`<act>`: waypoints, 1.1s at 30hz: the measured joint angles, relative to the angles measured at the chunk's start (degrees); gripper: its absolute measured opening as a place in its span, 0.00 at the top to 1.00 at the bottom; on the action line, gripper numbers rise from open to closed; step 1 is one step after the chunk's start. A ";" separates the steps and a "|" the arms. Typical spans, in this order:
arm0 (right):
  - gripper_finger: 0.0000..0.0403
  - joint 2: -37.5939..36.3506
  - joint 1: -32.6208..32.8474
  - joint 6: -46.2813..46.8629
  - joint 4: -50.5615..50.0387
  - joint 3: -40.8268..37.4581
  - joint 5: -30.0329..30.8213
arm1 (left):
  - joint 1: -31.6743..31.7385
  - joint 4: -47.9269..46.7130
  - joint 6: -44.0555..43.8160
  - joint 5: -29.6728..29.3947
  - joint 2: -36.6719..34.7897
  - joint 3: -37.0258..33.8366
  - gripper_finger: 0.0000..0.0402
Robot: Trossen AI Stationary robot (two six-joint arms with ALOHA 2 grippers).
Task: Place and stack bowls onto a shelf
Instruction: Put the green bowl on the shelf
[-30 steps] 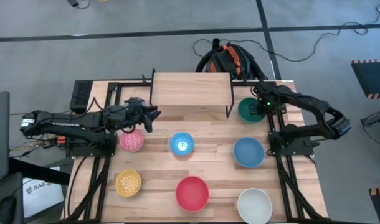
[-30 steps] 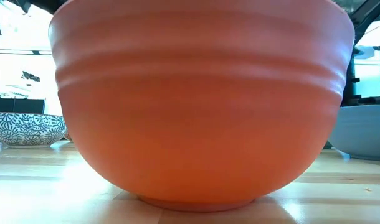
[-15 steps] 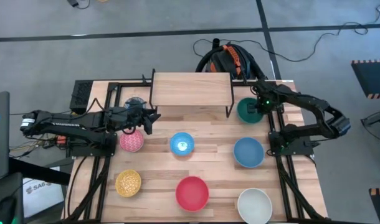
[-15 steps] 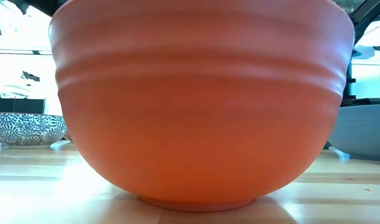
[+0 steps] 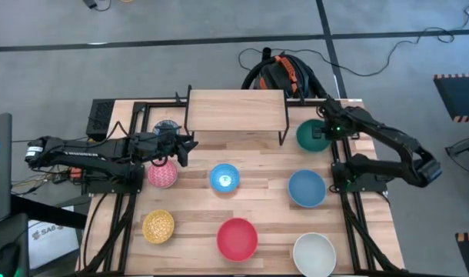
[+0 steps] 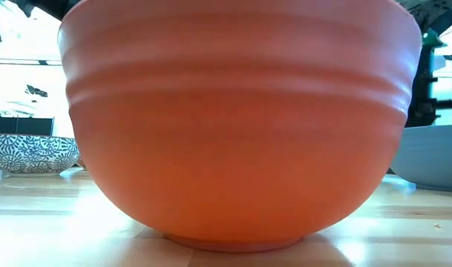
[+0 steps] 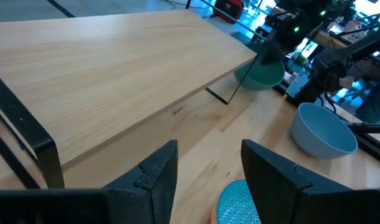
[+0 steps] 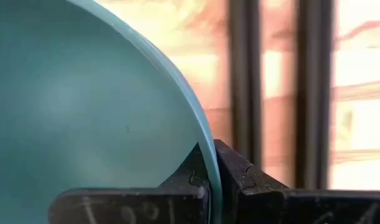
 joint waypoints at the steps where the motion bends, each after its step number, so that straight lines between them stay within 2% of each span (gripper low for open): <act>1: 0.93 -0.86 -0.01 0.03 -0.16 0.76 0.84 | 0.00 0.01 -0.01 0.00 0.00 0.00 0.60; 5: 0.93 -3.73 -0.20 0.09 -0.39 4.31 1.60 | 0.00 0.02 -0.87 -0.02 0.00 0.00 0.60; 10: 0.93 -5.15 -0.20 0.18 -0.24 11.08 5.39 | 0.00 0.04 -1.49 -0.02 0.00 0.00 0.60; 17: 0.93 -2.41 -0.17 -1.45 3.15 22.86 5.38 | 0.00 0.04 -3.57 0.11 0.00 0.00 0.60; 19: 0.93 -0.38 -0.15 0.71 2.65 25.79 4.93 | 0.00 0.04 -3.57 0.08 0.00 0.00 0.60; 24: 0.93 1.44 1.76 1.64 -0.83 26.53 6.76 | 0.00 0.07 -3.57 0.04 0.00 0.00 0.60; 31: 0.93 -0.06 6.31 4.33 6.28 26.62 6.09 | 0.00 0.09 -3.59 0.61 0.00 0.00 0.60; 33: 0.93 0.53 7.54 4.55 9.43 26.62 4.10 | 0.00 0.09 -3.93 1.19 0.00 0.00 0.60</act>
